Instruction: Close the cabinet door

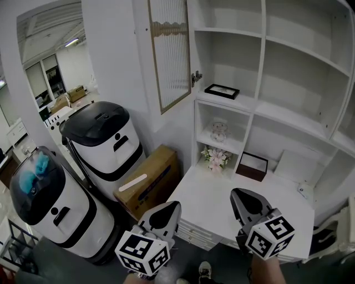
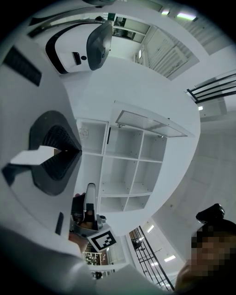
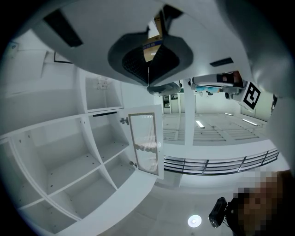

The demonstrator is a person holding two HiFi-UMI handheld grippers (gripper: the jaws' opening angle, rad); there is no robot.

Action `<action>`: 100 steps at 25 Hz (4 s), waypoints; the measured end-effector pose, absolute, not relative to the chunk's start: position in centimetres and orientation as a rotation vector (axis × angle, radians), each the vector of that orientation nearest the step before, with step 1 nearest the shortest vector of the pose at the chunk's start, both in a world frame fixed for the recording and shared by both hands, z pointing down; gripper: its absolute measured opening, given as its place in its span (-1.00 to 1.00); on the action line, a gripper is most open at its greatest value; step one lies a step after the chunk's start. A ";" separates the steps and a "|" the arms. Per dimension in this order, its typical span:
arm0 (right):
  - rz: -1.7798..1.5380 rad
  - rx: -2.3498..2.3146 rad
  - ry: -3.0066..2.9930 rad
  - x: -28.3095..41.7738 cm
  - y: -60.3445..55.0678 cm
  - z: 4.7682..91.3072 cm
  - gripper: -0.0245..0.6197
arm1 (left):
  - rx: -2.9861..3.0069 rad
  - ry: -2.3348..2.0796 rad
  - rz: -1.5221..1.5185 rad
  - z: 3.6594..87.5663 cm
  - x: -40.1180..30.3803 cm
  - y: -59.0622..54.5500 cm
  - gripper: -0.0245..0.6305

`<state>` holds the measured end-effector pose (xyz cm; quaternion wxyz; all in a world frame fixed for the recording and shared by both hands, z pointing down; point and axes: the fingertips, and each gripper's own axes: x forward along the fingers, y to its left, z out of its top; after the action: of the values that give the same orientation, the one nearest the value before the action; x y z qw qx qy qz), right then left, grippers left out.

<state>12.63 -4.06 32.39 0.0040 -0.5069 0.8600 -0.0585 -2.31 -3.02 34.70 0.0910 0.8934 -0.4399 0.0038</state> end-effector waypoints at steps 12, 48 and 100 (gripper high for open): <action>-0.201 -1.546 2.707 13.6 -6.2 32.5 -0.91 | 2.634 -1.343 0.003 34.7 -1.3 -4.8 -0.91; -0.231 -1.176 2.837 13.2 -16.5 32.5 -0.91 | 2.487 -1.670 0.062 33.9 -0.7 -11.6 -0.91; -0.040 -1.440 2.728 -7.1 -24.5 27.8 -0.53 | 2.690 -1.291 0.004 33.3 -15.6 -21.3 -0.91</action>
<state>-7.13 -24.53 27.83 0.0284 -0.4666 0.8839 -0.0131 -15.62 -21.31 33.27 0.0790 0.8987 -0.4313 0.0014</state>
